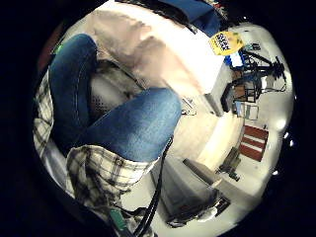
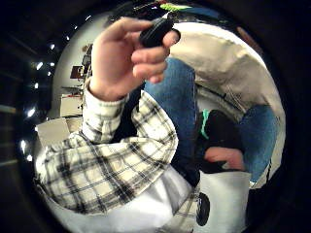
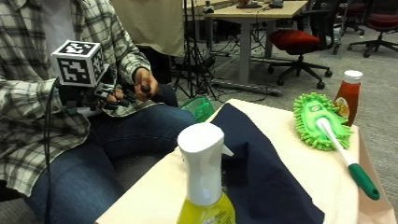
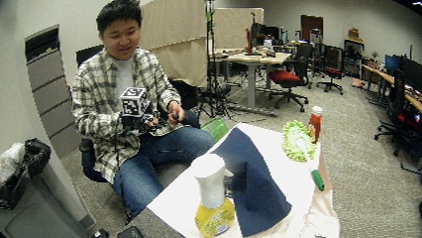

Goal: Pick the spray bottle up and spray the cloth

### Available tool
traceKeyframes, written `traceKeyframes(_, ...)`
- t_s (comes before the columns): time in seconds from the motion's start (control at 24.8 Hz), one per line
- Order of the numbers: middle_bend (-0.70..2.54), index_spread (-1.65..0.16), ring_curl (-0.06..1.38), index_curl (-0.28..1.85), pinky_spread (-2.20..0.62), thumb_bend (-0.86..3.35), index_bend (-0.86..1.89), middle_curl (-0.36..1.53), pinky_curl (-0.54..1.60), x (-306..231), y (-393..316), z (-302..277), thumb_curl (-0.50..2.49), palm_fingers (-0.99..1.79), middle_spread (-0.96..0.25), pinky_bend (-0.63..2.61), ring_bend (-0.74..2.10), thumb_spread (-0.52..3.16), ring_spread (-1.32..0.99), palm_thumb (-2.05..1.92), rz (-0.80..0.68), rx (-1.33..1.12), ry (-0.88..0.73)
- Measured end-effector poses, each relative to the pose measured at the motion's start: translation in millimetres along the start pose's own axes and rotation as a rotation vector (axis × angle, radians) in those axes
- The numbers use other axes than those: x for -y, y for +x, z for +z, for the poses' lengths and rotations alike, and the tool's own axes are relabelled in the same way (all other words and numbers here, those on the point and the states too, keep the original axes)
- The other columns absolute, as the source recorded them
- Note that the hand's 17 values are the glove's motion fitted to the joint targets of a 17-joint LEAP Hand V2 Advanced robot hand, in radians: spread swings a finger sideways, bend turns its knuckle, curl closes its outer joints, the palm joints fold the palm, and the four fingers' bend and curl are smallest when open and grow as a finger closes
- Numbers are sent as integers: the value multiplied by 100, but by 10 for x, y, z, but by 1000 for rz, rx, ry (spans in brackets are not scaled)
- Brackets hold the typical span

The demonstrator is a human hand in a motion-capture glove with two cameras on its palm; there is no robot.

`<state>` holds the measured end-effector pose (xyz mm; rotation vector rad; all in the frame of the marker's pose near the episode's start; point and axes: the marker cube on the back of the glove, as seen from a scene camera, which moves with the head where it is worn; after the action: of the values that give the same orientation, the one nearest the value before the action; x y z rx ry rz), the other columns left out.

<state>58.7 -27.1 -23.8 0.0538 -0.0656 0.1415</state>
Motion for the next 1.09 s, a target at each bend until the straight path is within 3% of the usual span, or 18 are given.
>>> traceKeyframes(0.52,27,-26,26,27,18,22,12,30,22,630,1027,-363,38,40,-3,20,40,118,0,62,254,282,187)
traceKeyframes(1.09,15,-23,30,27,18,17,15,29,31,1498,2482,-744,43,23,1,33,40,117,3,70,512,815,557)
